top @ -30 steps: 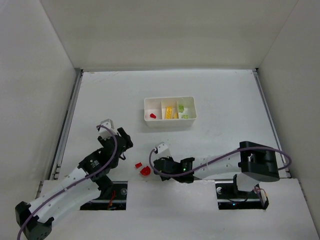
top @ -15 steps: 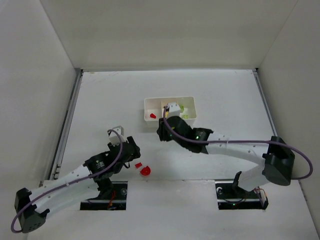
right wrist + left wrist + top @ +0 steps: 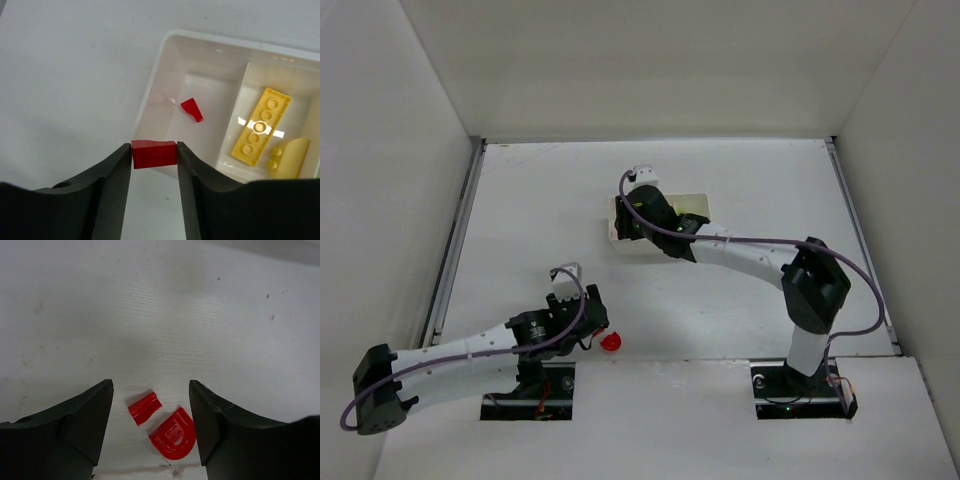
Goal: Sort the legos into containers by color
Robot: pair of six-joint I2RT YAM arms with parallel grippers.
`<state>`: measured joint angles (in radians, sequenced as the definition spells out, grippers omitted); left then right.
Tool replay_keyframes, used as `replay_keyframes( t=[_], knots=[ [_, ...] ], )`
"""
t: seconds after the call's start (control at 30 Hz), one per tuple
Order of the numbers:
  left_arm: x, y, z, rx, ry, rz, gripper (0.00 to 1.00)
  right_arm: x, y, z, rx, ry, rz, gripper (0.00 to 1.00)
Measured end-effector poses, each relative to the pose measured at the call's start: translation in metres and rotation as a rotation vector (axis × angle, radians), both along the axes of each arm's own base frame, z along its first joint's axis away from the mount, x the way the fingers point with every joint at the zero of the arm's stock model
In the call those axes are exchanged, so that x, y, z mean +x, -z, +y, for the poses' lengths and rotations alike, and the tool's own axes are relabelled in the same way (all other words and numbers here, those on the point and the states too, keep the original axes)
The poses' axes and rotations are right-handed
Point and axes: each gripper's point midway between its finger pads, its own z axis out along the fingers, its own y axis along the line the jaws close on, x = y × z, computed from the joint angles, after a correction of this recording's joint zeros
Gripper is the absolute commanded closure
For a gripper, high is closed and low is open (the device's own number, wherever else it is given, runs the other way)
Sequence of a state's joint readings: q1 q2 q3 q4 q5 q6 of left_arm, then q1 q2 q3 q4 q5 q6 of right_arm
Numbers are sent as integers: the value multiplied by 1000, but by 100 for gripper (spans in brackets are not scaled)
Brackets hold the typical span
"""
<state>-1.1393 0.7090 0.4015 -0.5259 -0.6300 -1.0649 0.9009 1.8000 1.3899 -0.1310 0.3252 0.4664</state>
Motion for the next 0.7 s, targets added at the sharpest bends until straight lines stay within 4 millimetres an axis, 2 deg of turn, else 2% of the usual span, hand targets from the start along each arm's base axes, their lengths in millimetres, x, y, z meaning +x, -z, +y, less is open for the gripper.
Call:
replay_keyframes(
  t=[0.07, 0.2, 0.37, 0.47, 0.53, 0.6, 0.7],
  knots=[
    [-1, 2, -1, 13, 2, 2, 41, 3, 4, 3, -5, -1, 7, 40],
    [-1, 6, 0, 31, -9, 3, 40, 6, 0, 2, 2, 1, 0, 36],
    [-1, 10, 1, 50, -17, 11, 41, 0, -26, -9, 42, 4, -32, 38],
    [-1, 14, 1, 68, -17, 20, 41, -18, -43, -31, 84, 8, -58, 39],
    [-2, 17, -1, 77, -13, 25, 43, -37, -44, -49, 117, 13, -62, 39],
    [-2, 21, -2, 92, -7, 32, 45, -54, -36, -64, 138, 16, -53, 40],
    [-6, 26, -3, 115, 8, 44, 50, -85, -6, -77, 128, -3, -8, 42]
  ],
)
